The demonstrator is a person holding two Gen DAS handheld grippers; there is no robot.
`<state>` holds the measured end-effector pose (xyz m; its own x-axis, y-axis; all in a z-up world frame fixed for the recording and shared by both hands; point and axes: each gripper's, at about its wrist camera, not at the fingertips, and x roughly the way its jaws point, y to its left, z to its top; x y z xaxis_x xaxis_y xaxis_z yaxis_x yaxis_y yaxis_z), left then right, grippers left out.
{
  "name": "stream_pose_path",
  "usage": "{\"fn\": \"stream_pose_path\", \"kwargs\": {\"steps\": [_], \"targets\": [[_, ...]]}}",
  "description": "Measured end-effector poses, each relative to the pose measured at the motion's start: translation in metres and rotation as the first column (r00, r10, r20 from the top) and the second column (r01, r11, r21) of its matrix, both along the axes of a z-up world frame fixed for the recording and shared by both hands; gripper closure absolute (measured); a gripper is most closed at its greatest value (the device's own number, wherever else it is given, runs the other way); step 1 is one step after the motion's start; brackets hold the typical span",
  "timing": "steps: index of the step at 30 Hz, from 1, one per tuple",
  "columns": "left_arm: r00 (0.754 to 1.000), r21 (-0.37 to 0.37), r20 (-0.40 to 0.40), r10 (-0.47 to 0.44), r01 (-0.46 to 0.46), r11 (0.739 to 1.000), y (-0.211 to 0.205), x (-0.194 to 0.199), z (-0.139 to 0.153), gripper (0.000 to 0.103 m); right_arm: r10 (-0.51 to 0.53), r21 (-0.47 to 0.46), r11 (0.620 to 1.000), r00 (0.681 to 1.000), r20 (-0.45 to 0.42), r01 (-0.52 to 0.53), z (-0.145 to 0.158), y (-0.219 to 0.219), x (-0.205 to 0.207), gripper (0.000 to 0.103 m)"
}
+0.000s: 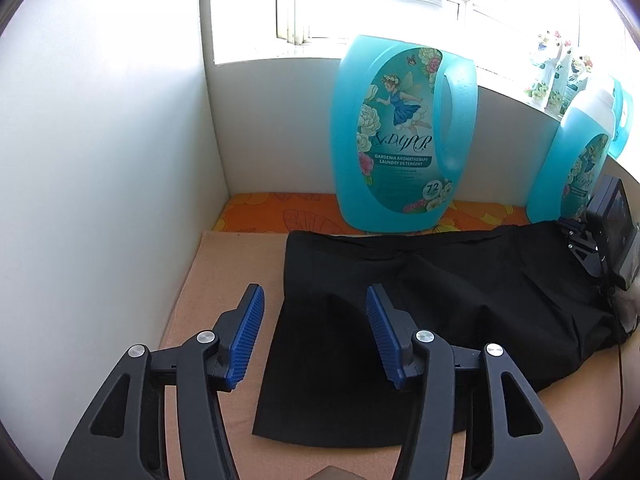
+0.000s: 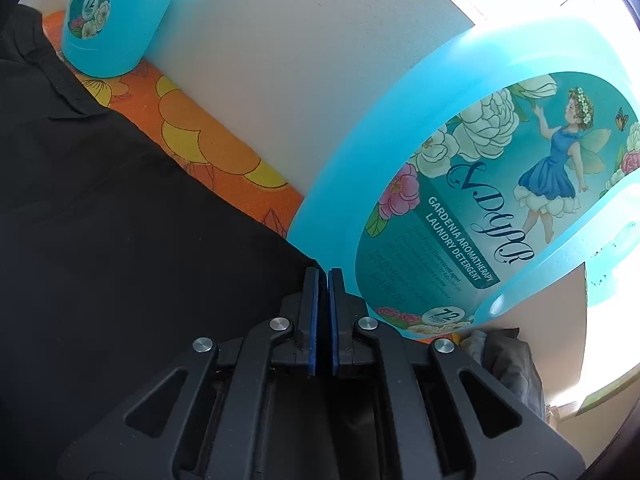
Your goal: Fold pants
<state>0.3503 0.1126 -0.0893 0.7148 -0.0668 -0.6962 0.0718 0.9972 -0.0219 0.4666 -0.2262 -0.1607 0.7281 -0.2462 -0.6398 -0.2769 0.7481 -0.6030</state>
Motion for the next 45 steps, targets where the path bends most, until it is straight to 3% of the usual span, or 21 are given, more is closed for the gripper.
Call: {"fn": "stream_pose_path", "kwargs": {"steps": [4,5,6,7,12,16,19,22,26,31,34,42,45], "targets": [[0.998,0.002,-0.064,-0.008,0.009,1.0,-0.003,0.002,-0.028,0.05,0.034,0.023,0.999,0.999,0.015,-0.034,0.015,0.003,-0.014,0.094],[0.997,-0.004,-0.076,-0.004,0.004,1.0,-0.002,0.003,-0.034,0.05,0.048,0.025,0.999,0.998,0.028,-0.049,0.021,0.004,-0.021,0.078],[0.997,-0.009,-0.081,0.003,-0.003,1.0,-0.002,0.002,-0.038,0.05,0.065,0.029,0.997,0.997,0.045,-0.066,0.027,0.003,-0.026,0.053],[0.997,-0.018,-0.082,0.0,-0.001,1.0,-0.003,0.001,-0.041,0.05,0.088,0.035,0.995,0.994,0.065,-0.091,0.034,0.004,-0.036,0.038],[0.996,-0.013,-0.094,-0.001,0.0,1.0,-0.003,0.001,-0.051,0.05,0.163,0.144,0.975,0.985,0.057,-0.169,0.064,0.005,-0.092,0.037],[0.994,-0.122,-0.109,0.011,-0.025,0.992,0.013,0.005,-0.056,0.05,0.282,0.277,0.921,0.96,0.007,-0.272,0.075,0.023,-0.145,0.036],[0.992,-0.166,-0.127,0.02,-0.041,0.985,0.017,0.01,-0.062,0.05,0.366,0.287,0.893,0.93,-0.017,-0.346,0.057,0.046,-0.167,0.026],[0.991,-0.19,-0.134,0.021,-0.046,0.981,0.017,0.01,-0.064,0.05,0.407,0.239,0.89,0.913,-0.031,-0.388,0.036,0.07,-0.183,0.026],[0.992,-0.16,-0.124,0.009,-0.029,0.987,0.013,0.008,-0.062,0.051,0.413,0.17,0.9,0.91,-0.04,-0.401,0.012,0.094,-0.178,0.028],[0.991,-0.134,-0.132,-0.027,0.01,0.991,0.008,0.011,-0.061,0.093,0.386,0.212,0.906,0.921,-0.059,-0.366,0.011,0.094,-0.167,0.061],[0.988,-0.215,-0.151,-0.019,-0.014,0.977,0.019,0.014,-0.059,0.097,0.356,0.252,0.91,0.932,-0.069,-0.329,0.018,0.083,-0.161,0.088],[0.993,-0.166,-0.117,-0.012,-0.008,0.986,0.031,0.008,-0.027,0.099,0.36,0.436,0.853,0.928,-0.097,-0.286,0.048,0.061,-0.154,0.093],[0.989,-0.138,-0.145,-0.005,-0.015,0.99,0.037,0.007,-0.026,0.098,0.4,0.428,0.848,0.907,-0.13,-0.313,0.044,0.067,-0.158,0.093]]}}
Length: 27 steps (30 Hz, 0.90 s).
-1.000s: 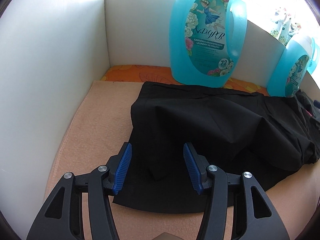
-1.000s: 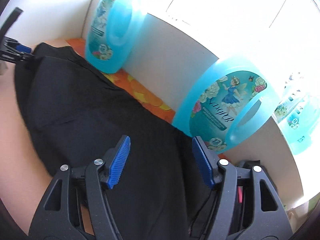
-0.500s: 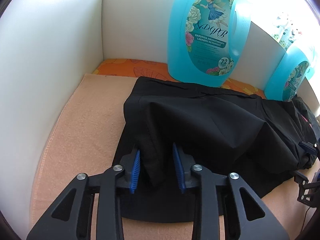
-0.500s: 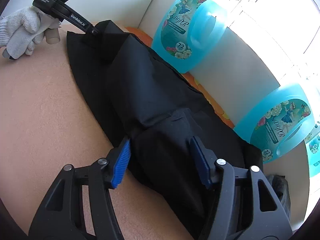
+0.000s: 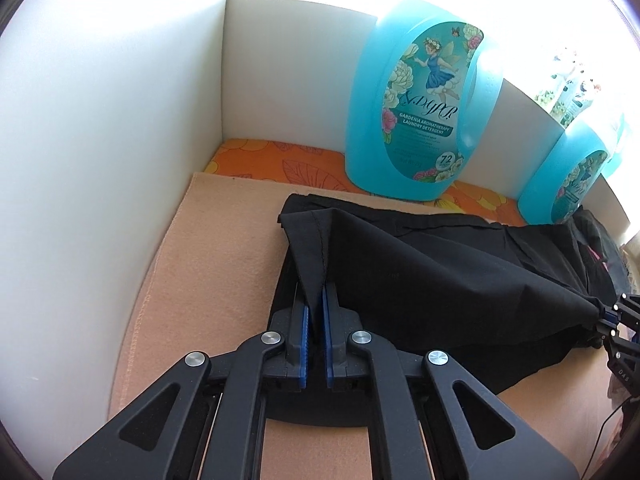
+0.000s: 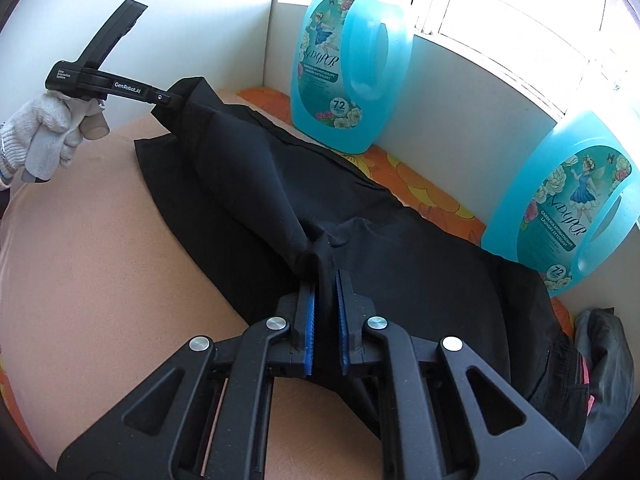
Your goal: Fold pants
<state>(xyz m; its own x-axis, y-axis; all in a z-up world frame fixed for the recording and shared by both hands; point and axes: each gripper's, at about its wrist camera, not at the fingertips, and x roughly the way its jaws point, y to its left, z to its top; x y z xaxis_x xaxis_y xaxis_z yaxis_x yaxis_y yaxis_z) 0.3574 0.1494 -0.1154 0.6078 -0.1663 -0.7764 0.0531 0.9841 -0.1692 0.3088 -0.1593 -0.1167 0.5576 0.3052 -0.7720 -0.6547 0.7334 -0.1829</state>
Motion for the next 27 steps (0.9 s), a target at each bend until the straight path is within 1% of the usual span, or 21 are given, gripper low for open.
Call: {"fn": "stream_pose_path", "kwargs": {"steps": [1,2,3,4,5,6,8,9,11,13,14,15,16,19,21,22,24,25,27], "targets": [[1.0,0.038,-0.008,0.018,-0.018,0.999,0.0,0.0,-0.002,0.094,0.023,-0.02,1.0,0.999,-0.025,-0.024,-0.006,0.004,-0.001,0.093],[0.999,0.083,-0.019,0.043,-0.042,0.996,0.0,0.001,-0.006,0.093,0.033,-0.04,0.999,0.999,-0.034,-0.034,-0.013,0.008,-0.002,0.091],[0.997,0.118,-0.036,0.066,-0.062,0.991,0.001,0.003,-0.01,0.093,0.037,-0.05,0.998,0.999,-0.033,-0.039,-0.018,0.01,-0.004,0.087],[0.995,0.141,-0.04,0.087,-0.081,0.987,0.003,0.003,-0.012,0.094,0.042,-0.055,0.998,0.999,-0.025,-0.043,-0.022,0.011,-0.005,0.085],[0.993,0.157,-0.039,0.11,-0.103,0.982,0.006,0.002,-0.012,0.092,0.042,-0.055,0.998,0.999,-0.024,-0.043,-0.024,0.011,-0.006,0.079],[0.991,0.168,-0.039,0.131,-0.122,0.978,0.009,0.001,-0.012,0.088,0.037,-0.048,0.998,0.999,-0.021,-0.038,-0.024,0.009,-0.007,0.069],[0.989,0.185,-0.026,0.143,-0.135,0.973,0.011,-0.002,-0.011,0.087,0.023,-0.024,0.999,1.0,-0.008,-0.023,-0.021,0.001,-0.008,0.058],[0.991,0.188,-0.014,0.135,-0.13,0.974,0.009,-0.005,-0.008,0.087,0.018,-0.001,1.0,1.0,-0.008,-0.018,-0.017,-0.004,-0.011,0.057],[0.994,0.185,0.011,0.109,-0.109,0.977,0.003,-0.01,-0.001,0.087,-0.011,0.046,0.999,1.0,0.0,0.011,-0.007,-0.017,-0.016,0.055],[0.998,0.174,0.037,0.059,-0.064,0.983,-0.011,-0.018,0.006,0.087,-0.05,0.087,0.995,0.999,0.007,0.05,-0.001,-0.031,-0.021,0.051],[0.998,0.171,0.049,0.027,-0.035,0.985,-0.019,-0.022,0.009,0.086,-0.065,0.11,0.992,0.998,-0.006,0.065,0.0,-0.039,-0.021,0.051],[0.999,0.174,0.054,0.002,-0.012,0.985,-0.028,-0.024,0.01,0.082,-0.075,0.137,0.988,0.997,-0.022,0.077,0.001,-0.046,-0.02,0.051],[0.998,0.175,0.054,-0.026,0.016,0.984,-0.037,-0.027,0.011,0.082,-0.09,0.152,0.984,0.995,-0.034,0.094,0.001,-0.052,-0.018,0.051],[0.992,0.154,0.05,-0.117,0.108,0.982,-0.065,-0.031,0.009,0.082,-0.138,0.125,0.982,0.99,-0.032,0.141,-0.002,-0.057,-0.005,0.051],[0.984,0.134,0.038,-0.175,0.169,0.977,-0.084,-0.032,0.006,0.082,-0.14,0.106,0.984,0.989,-0.049,0.145,-0.005,-0.054,0.012,0.051],[0.98,0.125,0.031,-0.195,0.19,0.974,-0.092,-0.032,0.003,0.081,-0.146,0.083,0.985,0.989,-0.037,0.148,-0.007,-0.05,0.021,0.051],[0.974,0.109,0.011,-0.227,0.224,0.968,-0.106,-0.029,-0.004,0.081,-0.161,0.048,0.986,0.987,-0.015,0.161,-0.009,-0.045,0.045,0.051],[0.972,0.111,0.001,-0.236,0.235,0.966,-0.112,-0.027,-0.008,0.081,-0.164,0.047,0.985,0.986,-0.029,0.165,-0.01,-0.043,0.06,0.051],[0.971,0.137,-0.021,-0.237,0.238,0.962,-0.119,-0.026,-0.016,0.081,-0.154,0.053,0.986,0.986,-0.059,0.158,-0.015,-0.04,0.087,0.05]]}}
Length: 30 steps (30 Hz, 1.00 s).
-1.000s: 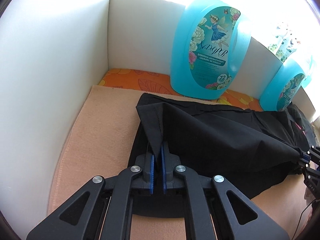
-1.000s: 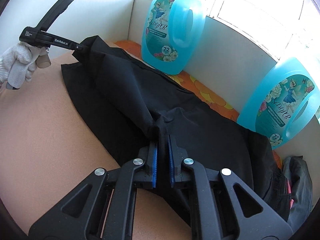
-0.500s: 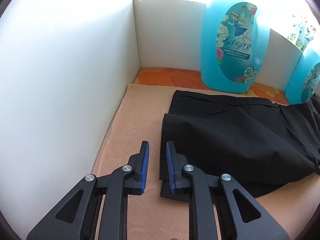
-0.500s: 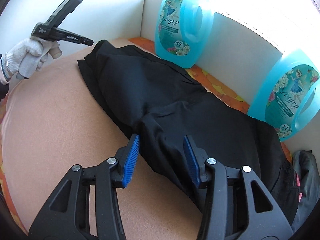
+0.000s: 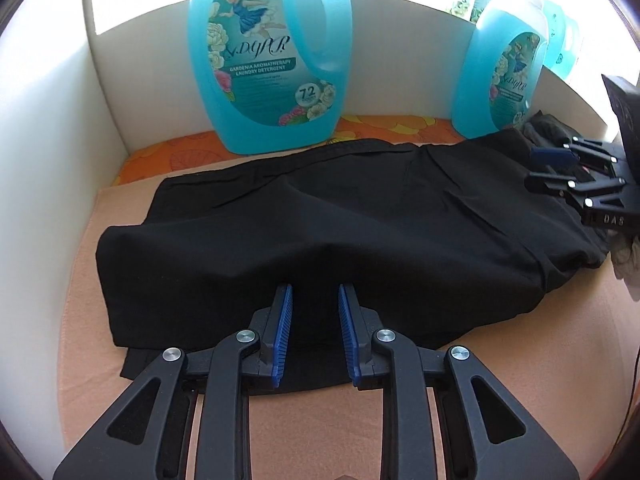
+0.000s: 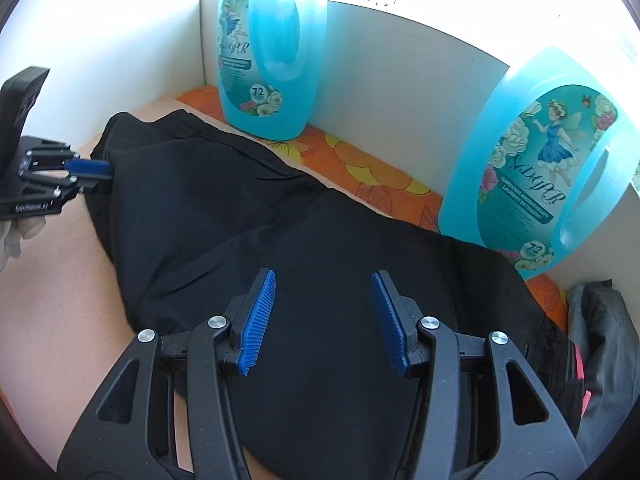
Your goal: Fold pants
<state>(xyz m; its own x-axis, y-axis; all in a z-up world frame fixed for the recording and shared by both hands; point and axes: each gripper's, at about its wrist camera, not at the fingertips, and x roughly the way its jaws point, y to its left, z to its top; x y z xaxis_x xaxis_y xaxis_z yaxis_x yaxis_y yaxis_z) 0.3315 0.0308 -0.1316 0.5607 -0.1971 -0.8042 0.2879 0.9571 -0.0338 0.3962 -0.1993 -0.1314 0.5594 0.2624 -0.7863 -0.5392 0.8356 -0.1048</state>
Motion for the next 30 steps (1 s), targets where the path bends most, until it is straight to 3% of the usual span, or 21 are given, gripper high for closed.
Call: {"fn": "stream_pose_path", "kwargs": {"steps": [8,16,17,19,20,25,27,30], "targets": [[1.0,-0.012,-0.019,0.017,-0.017,1.0,0.007,0.005,-0.02,0.081,0.129,-0.045,0.99,0.991,-0.03,-0.13,-0.027,0.055,0.063,0.038],[1.0,-0.028,-0.013,0.005,-0.006,1.0,0.013,0.003,-0.02,0.08,0.216,-0.089,0.971,0.975,-0.055,-0.22,-0.055,0.099,0.085,0.039],[1.0,-0.033,-0.015,0.01,-0.011,0.999,0.014,0.003,-0.019,0.08,0.23,-0.068,0.97,0.971,-0.061,-0.234,-0.054,0.099,0.082,0.053],[1.0,-0.036,-0.016,0.01,-0.01,0.999,0.015,0.004,-0.02,0.08,0.215,-0.119,0.969,0.976,-0.027,-0.217,-0.053,0.102,0.076,0.092],[1.0,-0.036,-0.015,0.011,-0.012,0.999,0.016,0.004,-0.019,0.08,0.213,-0.138,0.967,0.977,-0.014,-0.213,-0.052,0.102,0.073,0.097],[0.999,-0.021,0.013,0.03,-0.03,0.999,0.016,-0.002,-0.014,0.08,0.131,-0.247,0.965,0.978,0.164,-0.088,-0.037,0.105,0.078,0.103],[0.999,-0.039,0.019,0.035,-0.034,0.999,0.018,-0.005,-0.009,0.08,0.077,-0.245,0.969,0.98,0.185,-0.03,-0.038,0.105,0.089,0.103],[0.999,-0.039,0.033,0.019,-0.017,0.999,0.012,-0.014,0.0,0.08,0.071,-0.213,0.976,0.986,0.153,-0.037,-0.036,0.101,0.092,0.103]]}}
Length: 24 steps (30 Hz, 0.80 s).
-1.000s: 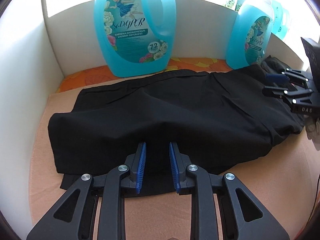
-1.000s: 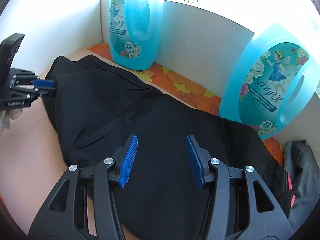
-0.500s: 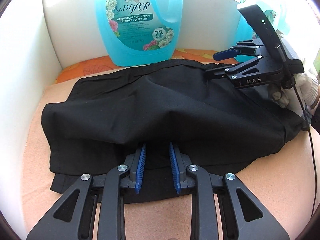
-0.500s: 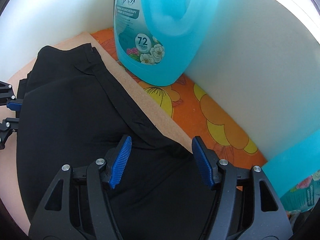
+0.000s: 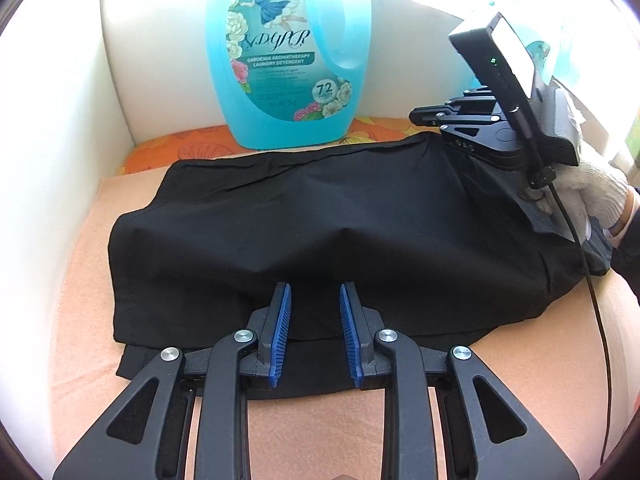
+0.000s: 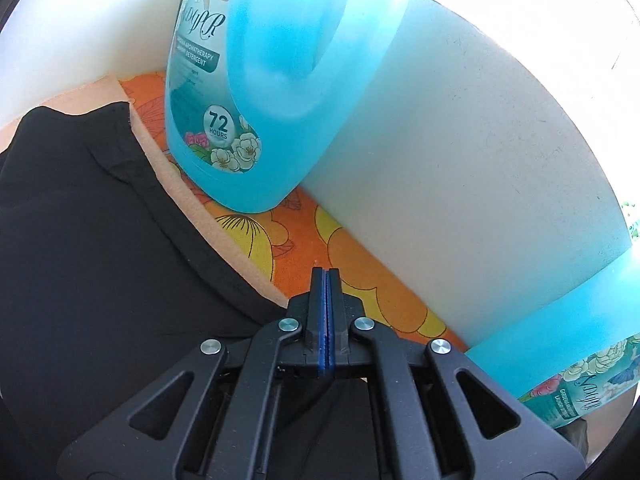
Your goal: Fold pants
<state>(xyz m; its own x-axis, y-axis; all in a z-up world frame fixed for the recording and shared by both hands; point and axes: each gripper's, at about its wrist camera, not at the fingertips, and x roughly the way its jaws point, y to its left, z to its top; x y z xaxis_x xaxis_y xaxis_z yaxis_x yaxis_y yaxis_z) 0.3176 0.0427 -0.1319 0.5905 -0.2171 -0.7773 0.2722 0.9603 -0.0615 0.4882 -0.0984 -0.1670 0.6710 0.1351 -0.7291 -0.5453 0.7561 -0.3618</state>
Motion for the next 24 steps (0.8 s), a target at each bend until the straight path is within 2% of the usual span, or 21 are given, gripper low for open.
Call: {"fn": "stream_pose_path", "kwargs": {"steps": [4,5,6,7,9,12,15,19,22,23,24], "targets": [[0.998,-0.02,0.029,-0.064,0.065,0.998,-0.013,-0.019,0.014,0.08,0.003,0.081,0.997,1.0,-0.002,-0.003,0.031,-0.029,-0.031,0.099],[0.996,-0.029,0.033,-0.082,0.083,0.996,-0.018,-0.024,0.016,0.08,0.001,0.109,0.994,1.0,-0.001,-0.001,0.04,-0.041,-0.042,0.095],[0.994,-0.036,0.034,-0.103,0.104,0.994,-0.025,-0.029,0.018,0.079,0.004,0.139,0.99,1.0,-0.001,-0.003,0.049,-0.054,-0.058,0.086],[0.991,-0.043,0.033,-0.127,0.129,0.991,-0.032,-0.034,0.019,0.08,0.0,0.158,0.987,1.0,0.007,-0.001,0.057,-0.067,-0.074,0.073],[0.984,-0.066,0.023,-0.179,0.18,0.981,-0.048,-0.043,0.017,0.08,-0.013,0.172,0.985,1.0,0.027,0.008,0.065,-0.093,-0.109,0.056],[0.966,-0.105,-0.008,-0.258,0.256,0.961,-0.077,-0.056,0.012,0.08,-0.03,0.185,0.982,1.0,0.002,0.029,0.065,-0.131,-0.162,0.055],[0.943,-0.106,-0.031,-0.332,0.327,0.939,-0.107,-0.069,0.006,0.08,-0.052,0.189,0.98,0.998,-0.034,0.058,0.049,-0.161,-0.201,0.055],[0.925,-0.094,-0.073,-0.372,0.365,0.926,-0.133,-0.074,-0.005,0.08,-0.058,0.157,0.985,0.995,-0.087,0.071,0.018,-0.175,-0.226,0.055],[0.927,-0.078,-0.079,-0.367,0.362,0.929,-0.142,-0.072,-0.007,0.08,-0.062,0.115,0.991,0.993,-0.105,0.074,0.0,-0.174,-0.224,0.057],[0.93,-0.06,-0.078,-0.36,0.356,0.932,-0.143,-0.071,-0.006,0.08,-0.071,0.104,0.991,0.992,-0.106,0.083,-0.004,-0.174,-0.219,0.061],[0.933,-0.043,-0.075,-0.351,0.349,0.936,-0.144,-0.07,-0.007,0.08,-0.074,0.11,0.99,0.99,-0.116,0.087,-0.007,-0.176,-0.213,0.076]]}}
